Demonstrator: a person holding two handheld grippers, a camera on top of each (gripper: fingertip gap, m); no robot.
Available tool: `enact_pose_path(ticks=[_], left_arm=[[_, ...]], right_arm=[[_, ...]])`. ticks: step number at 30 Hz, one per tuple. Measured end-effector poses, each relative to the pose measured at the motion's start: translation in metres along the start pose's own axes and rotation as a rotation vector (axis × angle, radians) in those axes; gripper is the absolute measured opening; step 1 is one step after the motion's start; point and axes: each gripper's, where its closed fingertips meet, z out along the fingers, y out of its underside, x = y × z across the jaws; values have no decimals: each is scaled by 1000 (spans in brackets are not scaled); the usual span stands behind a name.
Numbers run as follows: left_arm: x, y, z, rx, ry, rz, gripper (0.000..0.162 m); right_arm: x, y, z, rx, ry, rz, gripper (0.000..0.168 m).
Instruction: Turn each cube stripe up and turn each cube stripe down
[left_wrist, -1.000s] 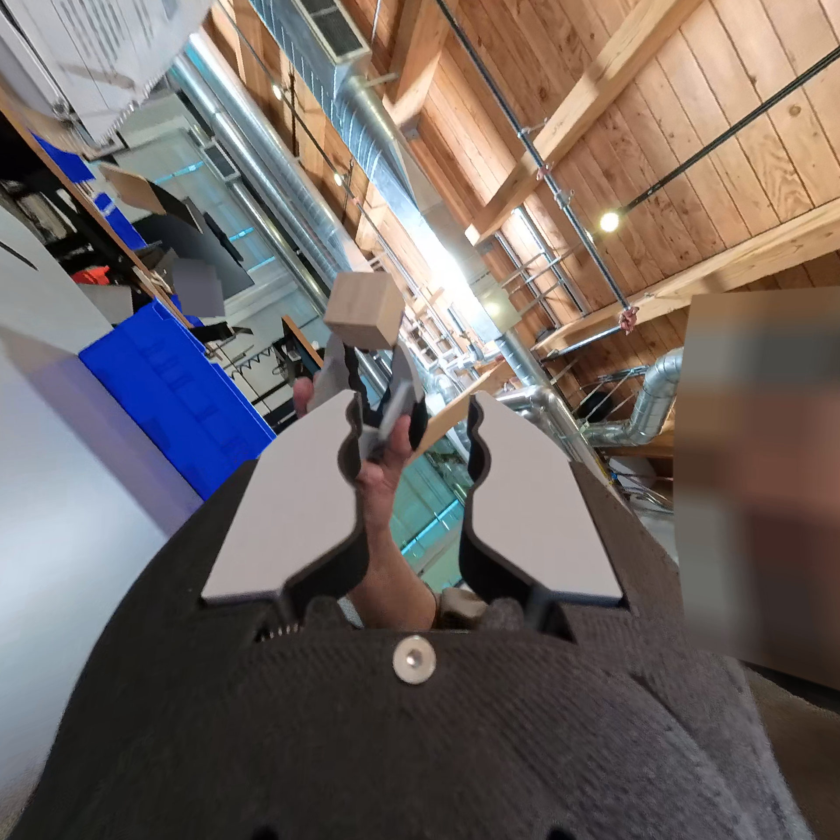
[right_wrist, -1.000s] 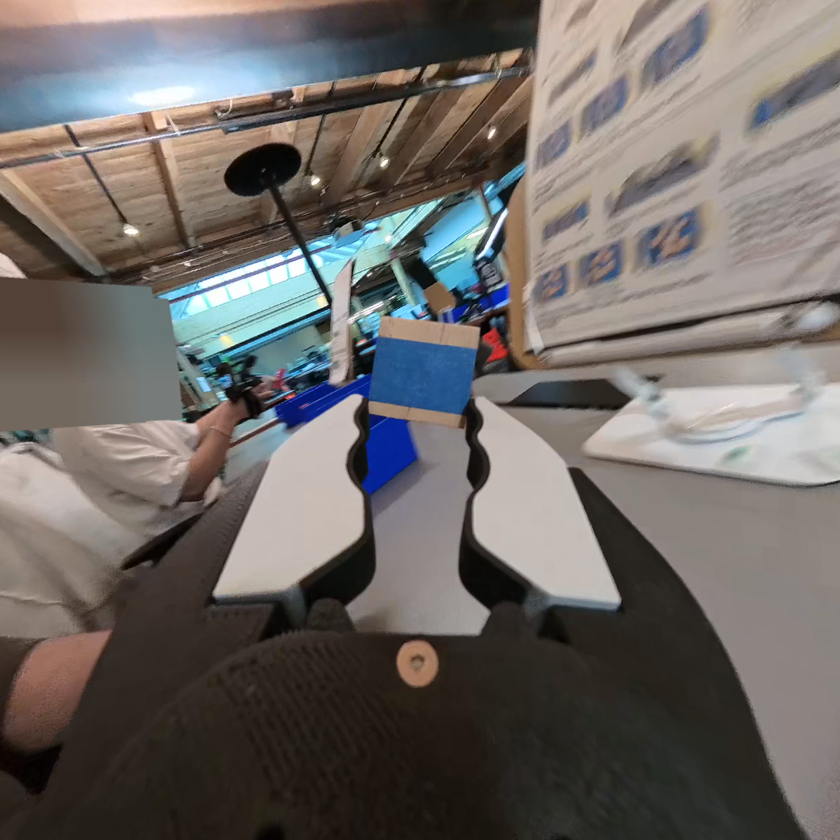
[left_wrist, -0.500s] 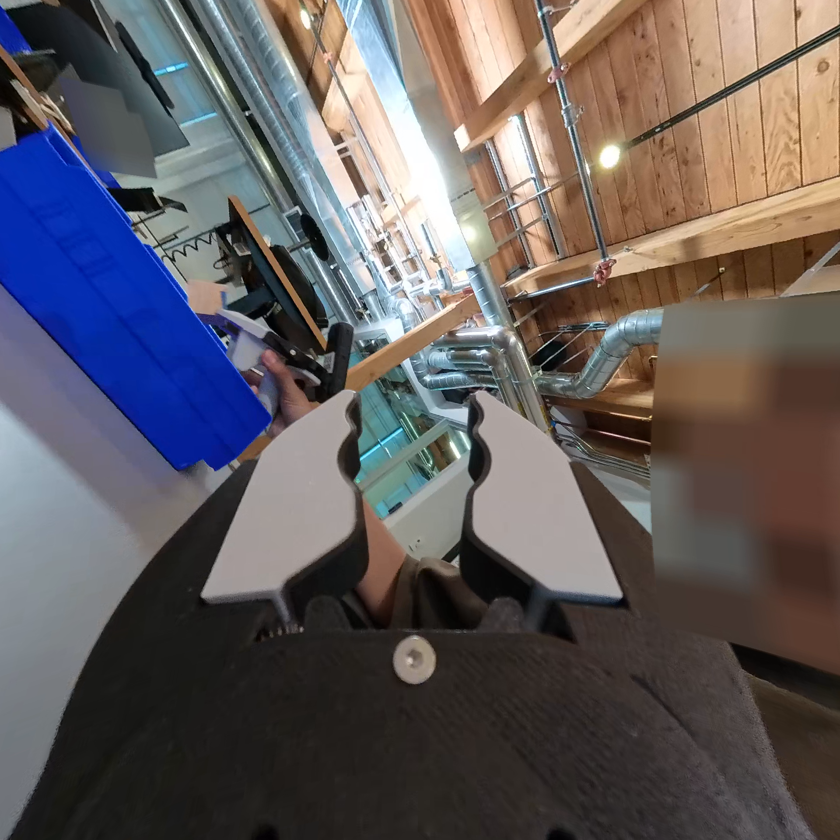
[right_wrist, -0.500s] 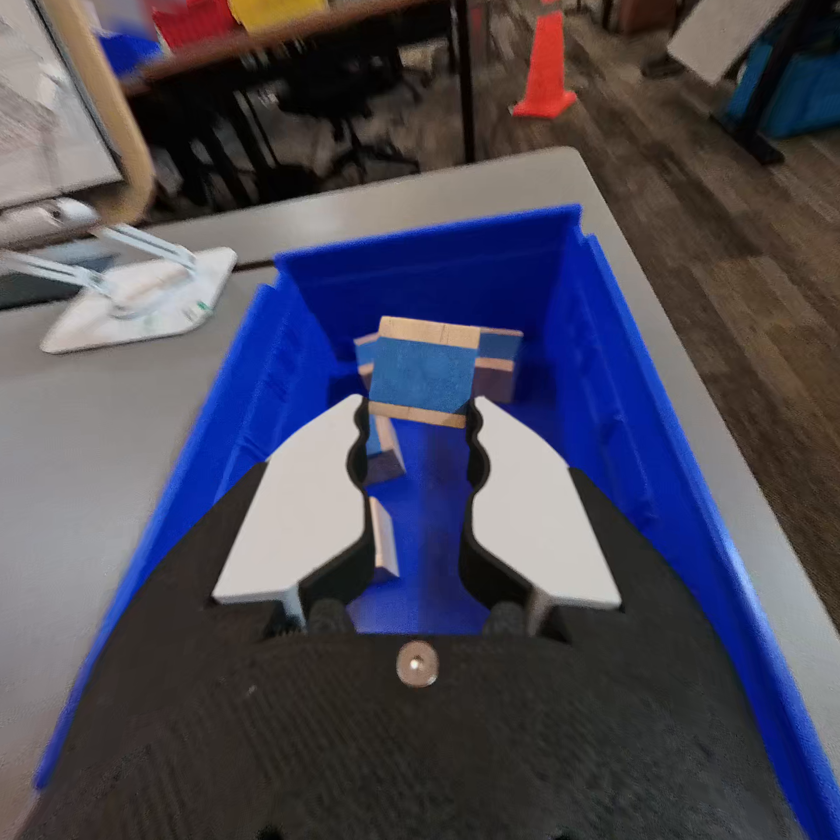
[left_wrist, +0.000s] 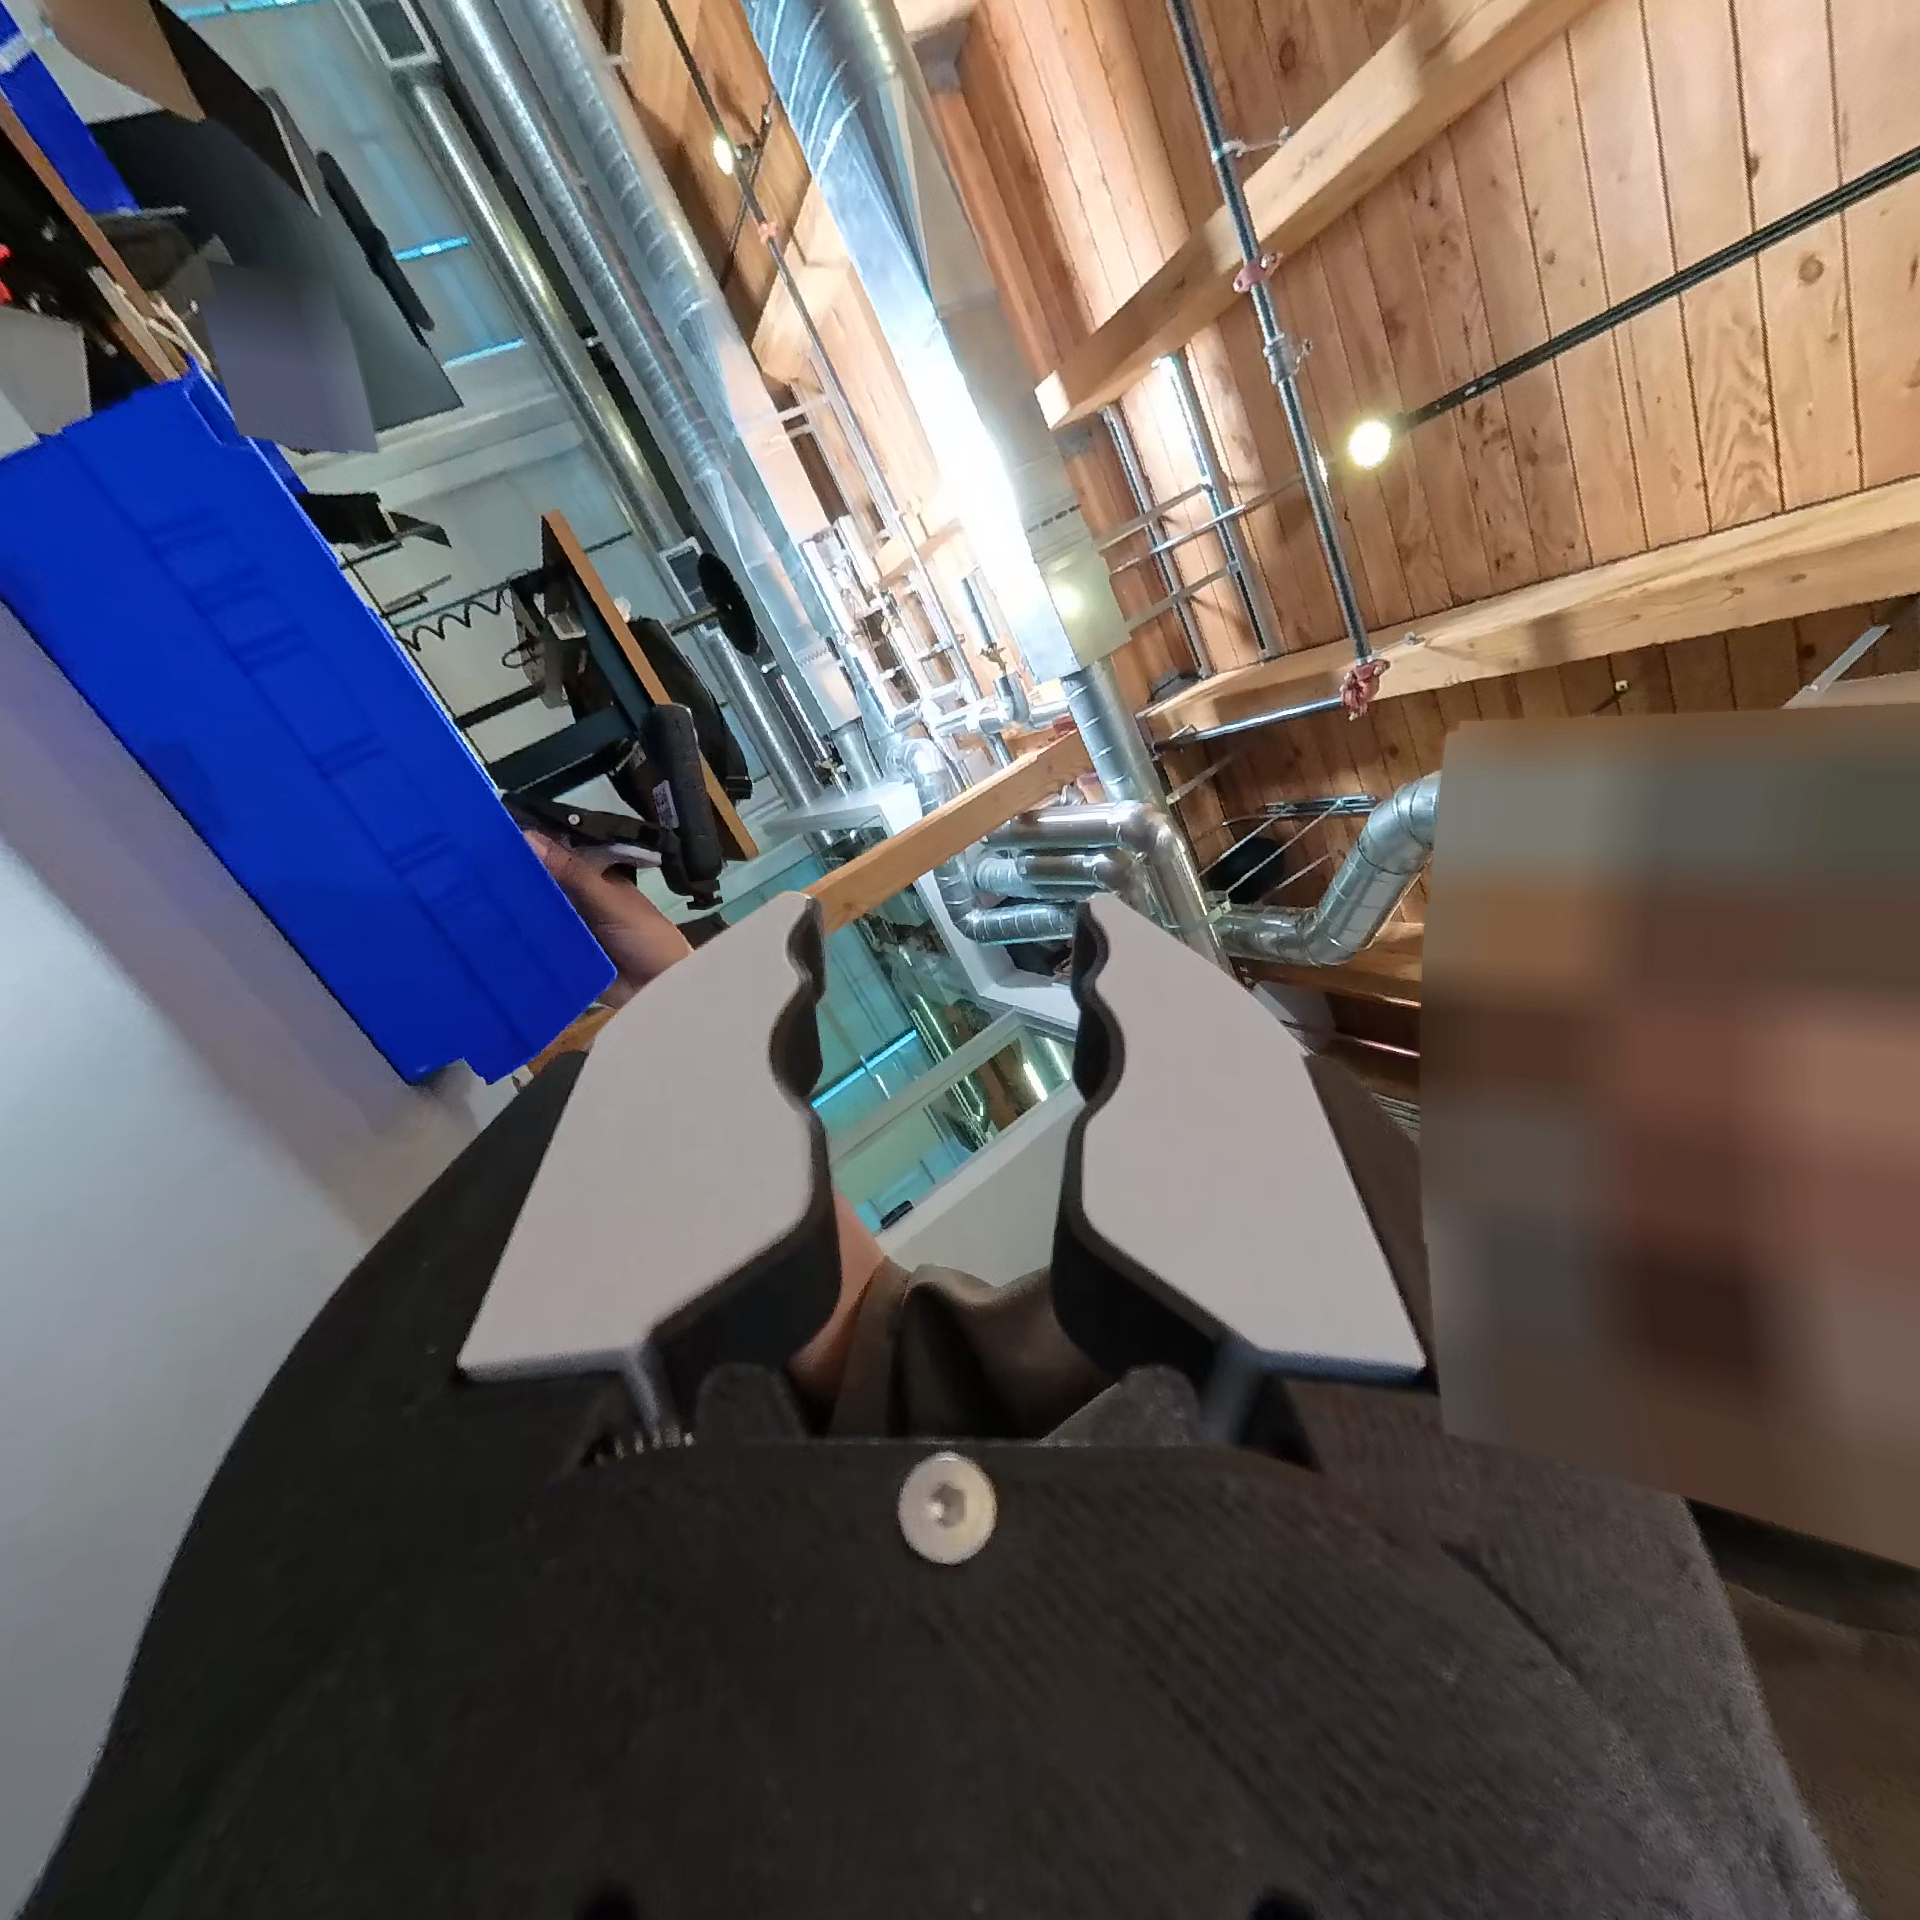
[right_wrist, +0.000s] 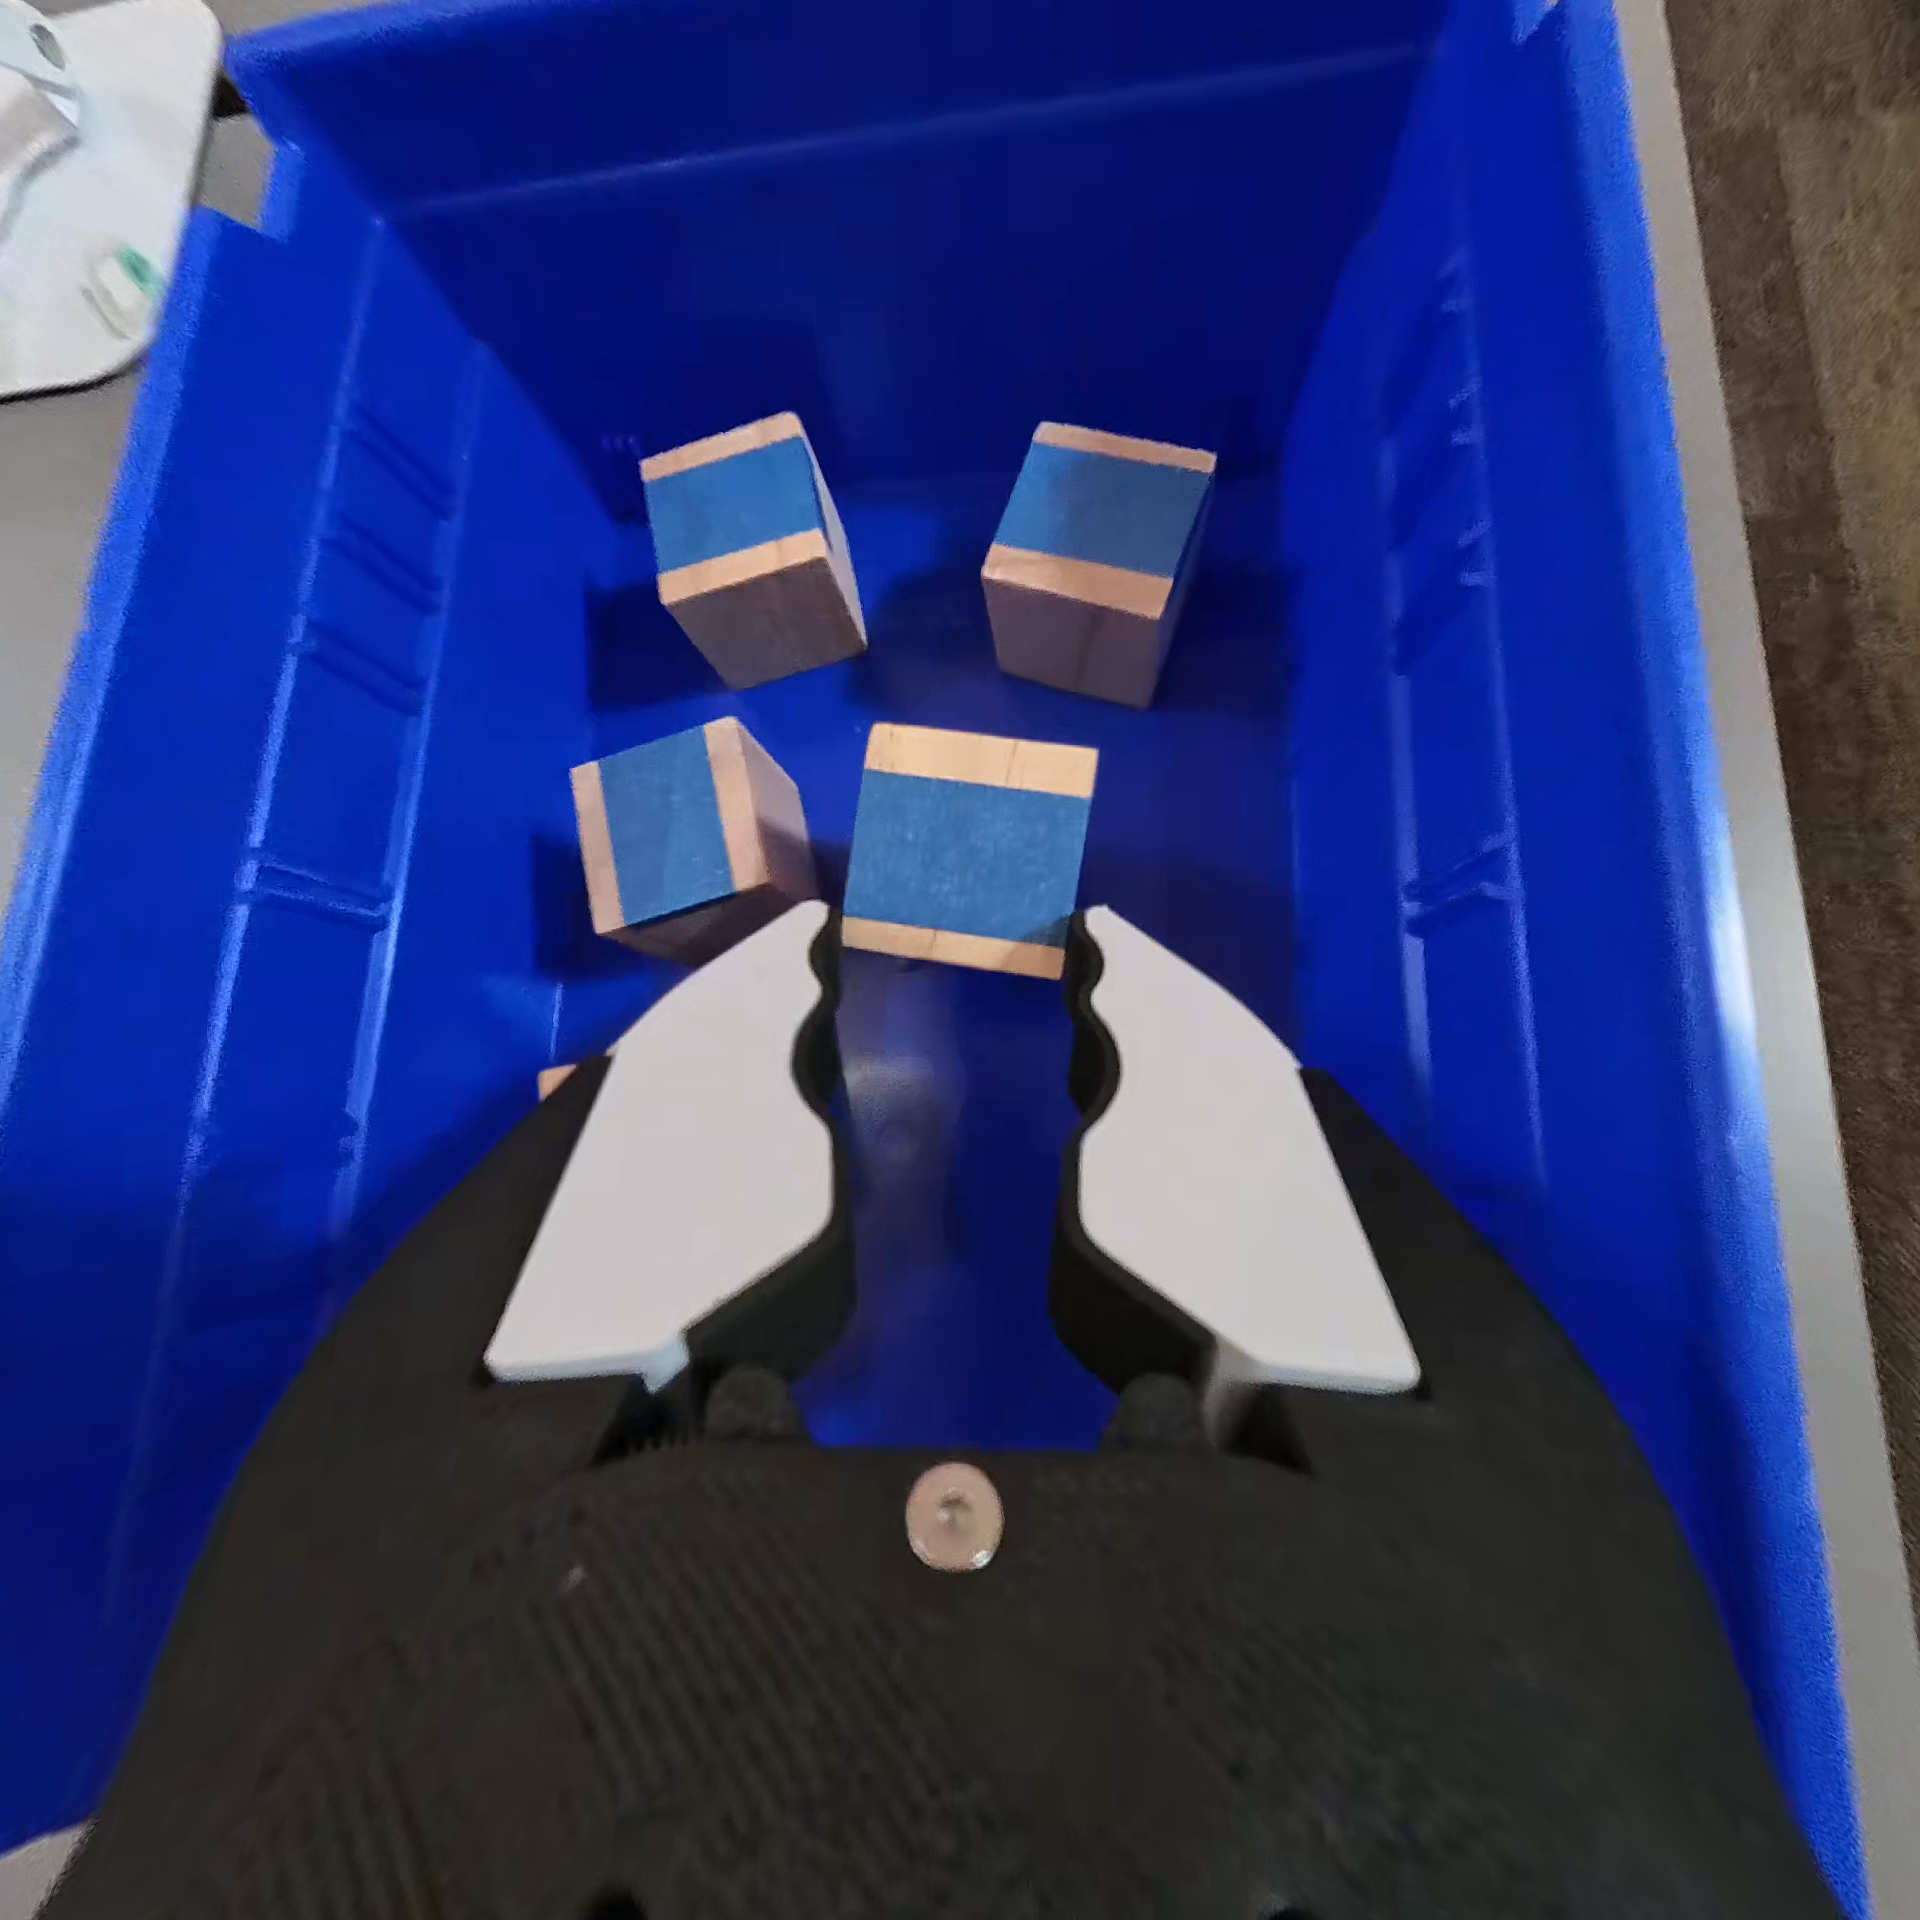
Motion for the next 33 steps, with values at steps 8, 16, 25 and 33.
enact_pose_path(ticks=[8, 16, 25, 33], left_arm=[[12, -8, -19, 58, -20, 46, 45], [17, -13, -27, 87, -30, 68, 45], [12, -3, -16, 29, -40, 74, 45], [-3, -8, -6, -74, -214, 322, 53]], right_arm=[[10, 4, 15, -97, 25, 17, 42], [10, -29, -12, -20, 119, -42, 57], [-125, -103, -97, 413, -206, -160, 51], [-245, -77, -127, 556, -466, -245, 40]])
